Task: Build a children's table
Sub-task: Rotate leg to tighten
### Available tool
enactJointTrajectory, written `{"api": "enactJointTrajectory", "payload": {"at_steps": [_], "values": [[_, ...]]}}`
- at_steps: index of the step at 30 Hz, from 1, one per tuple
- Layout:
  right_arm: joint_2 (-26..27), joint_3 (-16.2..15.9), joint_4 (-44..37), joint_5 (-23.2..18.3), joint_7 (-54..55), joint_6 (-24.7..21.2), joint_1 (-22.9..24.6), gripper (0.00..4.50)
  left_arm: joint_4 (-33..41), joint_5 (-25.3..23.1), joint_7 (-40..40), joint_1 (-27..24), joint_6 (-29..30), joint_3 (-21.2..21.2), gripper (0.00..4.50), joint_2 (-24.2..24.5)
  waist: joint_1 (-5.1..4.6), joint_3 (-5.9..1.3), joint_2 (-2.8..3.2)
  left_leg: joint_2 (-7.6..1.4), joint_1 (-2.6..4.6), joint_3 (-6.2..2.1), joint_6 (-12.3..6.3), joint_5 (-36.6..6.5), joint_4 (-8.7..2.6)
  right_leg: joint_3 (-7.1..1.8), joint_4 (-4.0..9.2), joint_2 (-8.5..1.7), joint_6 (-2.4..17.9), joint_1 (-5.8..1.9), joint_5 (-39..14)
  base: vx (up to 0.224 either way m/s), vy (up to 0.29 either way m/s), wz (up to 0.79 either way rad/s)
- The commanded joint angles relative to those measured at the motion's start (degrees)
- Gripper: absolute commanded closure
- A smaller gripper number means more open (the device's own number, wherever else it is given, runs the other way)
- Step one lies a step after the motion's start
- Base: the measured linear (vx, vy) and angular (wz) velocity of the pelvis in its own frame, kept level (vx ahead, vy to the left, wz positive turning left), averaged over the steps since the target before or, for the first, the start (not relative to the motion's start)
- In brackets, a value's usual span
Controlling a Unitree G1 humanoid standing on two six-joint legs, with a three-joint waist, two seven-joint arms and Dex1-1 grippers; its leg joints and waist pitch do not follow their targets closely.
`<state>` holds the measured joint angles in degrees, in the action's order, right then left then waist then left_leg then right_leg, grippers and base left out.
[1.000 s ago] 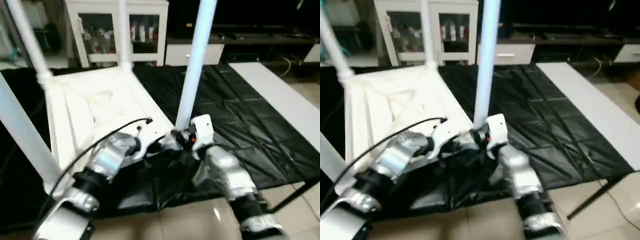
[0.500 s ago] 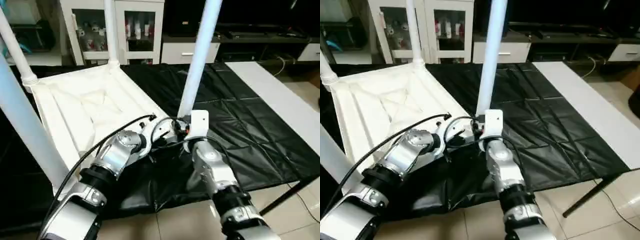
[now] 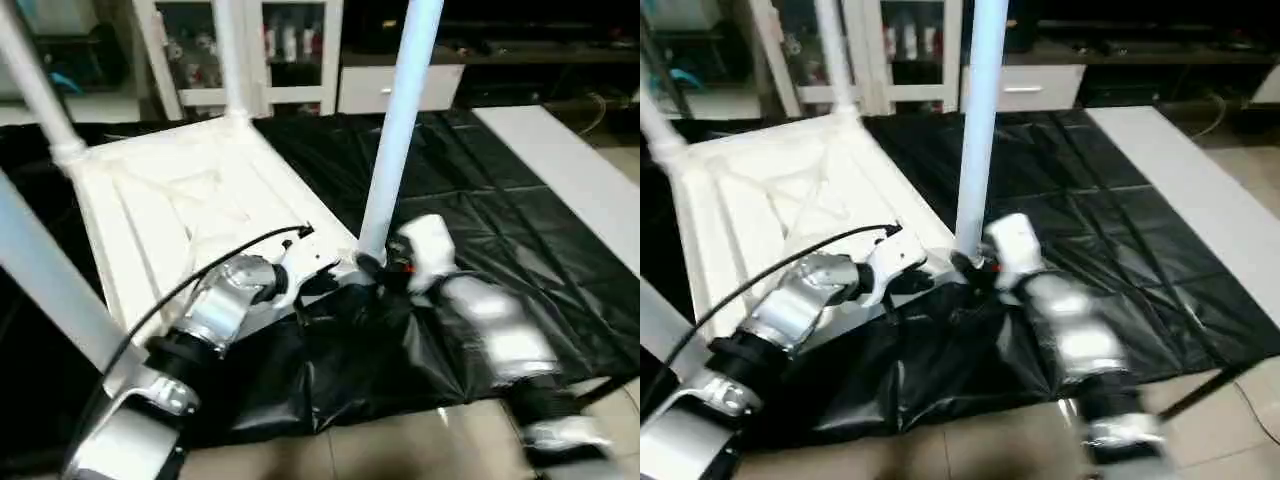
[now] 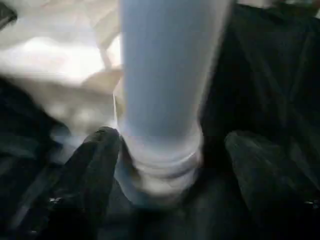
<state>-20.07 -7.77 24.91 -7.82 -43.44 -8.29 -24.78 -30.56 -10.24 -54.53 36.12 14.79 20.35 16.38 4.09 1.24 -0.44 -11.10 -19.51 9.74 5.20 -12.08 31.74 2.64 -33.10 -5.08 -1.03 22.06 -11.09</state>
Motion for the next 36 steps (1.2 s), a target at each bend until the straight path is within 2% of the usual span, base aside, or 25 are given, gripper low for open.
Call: {"api": "enactJointTrajectory", "payload": {"at_steps": [1, 2, 3, 5, 7, 10, 13, 20, 22, 24, 31, 33, 34, 36], "values": [[-1.86, -1.87, -2.73, -1.89, -7.38, -0.62, 1.21, 0.61, -2.21, -1.86, -8.93, -3.97, 2.98, 7.17, 4.50, 2.16, 0.23, -1.96, -0.09, -1.89, -0.43, 0.12, -5.54, -7.07, -3.36, -1.89, 2.74, -2.83, 15.16, -2.37, -0.91, 0.000, 0.000, 0.00], [-2.13, -1.97, -2.93, -2.04, -7.97, -0.65, 1.34, 0.50, -1.94, -1.83, -9.56, -4.07, 3.24, 7.42, 4.50, 2.39, 0.27, -1.96, -0.09, -1.96, -0.33, 0.14, -5.47, -7.79, -3.41, -1.86, 2.81, -2.86, 15.39, -2.35, -1.90, 0.000, 0.000, 0.00], [-4.13, -2.78, -3.78, -2.27, -11.64, -0.27, 2.08, 0.50, 0.31, -1.67, -15.12, -4.95, 2.91, 9.92, 4.50, 4.68, 0.43, -1.92, -0.06, -2.09, -0.26, 0.08, -5.21, -8.55, -3.50, -1.88, 2.87, -2.92, 15.51, -2.34, -3.48, 0.000, 0.000, 0.00], [-4.67, -3.04, -3.89, -2.21, -12.73, -0.01, 2.21, 0.26, 1.03, -1.54, -16.49, -5.17, 3.42, 10.55, 4.50, 5.27, 0.53, -1.75, -0.01, -2.15, -0.11, 0.14, -4.76, -9.62, -3.68, -1.94, 3.06, -2.89, 15.43, -2.08, -5.92, 0.000, 0.000, 0.00], [-5.60, -3.46, -4.64, -2.55, -14.98, -0.11, 2.44, 0.16, 2.39, -1.20, -18.58, -5.59, 4.03, 11.36, 4.50, 6.11, 1.00, -1.64, 0.02, -2.21, 0.42, 0.41, -3.84, -10.88, -3.70, -2.05, 3.23, -2.83, 15.54, -1.75, -7.49, 0.000, 0.000, 0.00], [-6.70, -4.23, -7.57, -4.18, -19.15, -0.69, 3.09, 0.09, 4.01, -0.99, -20.57, -5.91, 5.31, 11.96, 4.50, 6.88, 1.21, -1.79, 0.09, -2.20, 0.32, 0.36, -3.50, -10.58, -3.79, -2.04, 2.89, -2.78, 15.15, -2.04, -6.41, 0.000, 0.000, 0.00], [-7.17, -5.06, -8.81, -4.70, -21.36, -1.55, 3.43, 0.09, 4.86, -1.03, -21.64, -6.02, 5.99, 12.44, 4.50, 7.39, 1.19, -1.86, 0.04, -2.14, 0.15, 0.32, -4.02, -9.67, -3.70, -2.04, 2.77, -2.81, 14.93, -2.19, -5.36, 0.000, 0.000, 0.00], [-7.17, -6.80, -7.17, -2.57, -22.72, -0.49, 3.11, 0.09, 6.11, -1.38, -21.99, -6.29, 6.89, 12.56, 4.50, 7.75, 1.23, -2.05, -0.14, -1.98, 0.06, 0.40, -4.19, -7.46, -3.38, -2.00, 2.60, -2.85, 15.53, -2.30, -4.30, 0.000, 0.000, 0.00], [-6.18, -6.25, -5.32, -1.90, -21.39, 1.09, 2.09, 0.26, 6.70, -1.51, -21.96, -6.42, 7.45, 12.65, 4.50, 7.96, 1.20, -2.11, -0.05, -1.97, 0.15, 0.44, -4.29, -7.24, -3.31, -1.94, 2.55, -2.86, 15.84, -2.17, -3.96, 0.000, 0.000, 0.00], [-5.59, -5.92, -4.68, -2.05, -20.95, 1.19, 1.60, 0.54, 6.83, -1.53, -21.93, -6.44, 7.61, 12.69, 4.50, 8.00, 1.15, -2.15, -0.10, -1.91, 0.16, 0.46, -4.34, -6.93, -3.25, -1.95, 2.46, -2.81, 16.10, -2.24, -3.50, 0.000, 0.000, 0.00], [-3.98, -6.33, -2.28, -1.97, -20.69, 2.17, 0.52, 1.01, 7.13, -1.54, -21.68, -6.56, 7.96, 12.82, 4.50, 8.04, 1.13, -2.26, -0.12, -1.86, 0.15, 0.49, -5.04, -5.65, -3.07, -1.89, 2.23, -2.75, 16.56, -2.33, -1.93, 0.000, 0.000, 0.00], [-3.43, -6.33, -1.23, -1.76, -20.60, 2.76, 0.10, 1.30, 7.23, -1.53, -21.61, -6.60, 8.11, 12.84, 4.50, 8.05, 1.07, -2.29, -0.09, -1.84, 0.13, 0.48, -5.15, -5.60, -3.06, -1.83, 2.20, -2.75, 16.84, -2.33, -2.00, 0.000, 0.000, 0.00], [-3.26, -6.30, -0.91, -1.74, -20.66, 2.95, -0.01, 1.38, 7.33, -1.54, -21.58, -6.65, 8.21, 12.88, 4.50, 8.07, 1.05, -2.29, -0.27, -1.84, 0.17, 0.54, -5.12, -5.85, -3.03, -1.84, 2.24, -2.71, 16.86, -2.33, -2.19, 0.000, 0.000, 0.00], [-3.05, -6.31, -0.33, -1.66, -20.74, 3.29, -0.23, 1.50, 7.46, -1.51, -21.55, -6.71, 8.37, 12.95, 4.50, 8.08, 1.09, -2.28, -0.18, -1.84, 0.17, 0.51, -5.13, -5.73, -3.02, -1.86, 2.17, -2.71, 16.86, -2.36, -2.04, 0.000, 0.000, 0.00]]}}
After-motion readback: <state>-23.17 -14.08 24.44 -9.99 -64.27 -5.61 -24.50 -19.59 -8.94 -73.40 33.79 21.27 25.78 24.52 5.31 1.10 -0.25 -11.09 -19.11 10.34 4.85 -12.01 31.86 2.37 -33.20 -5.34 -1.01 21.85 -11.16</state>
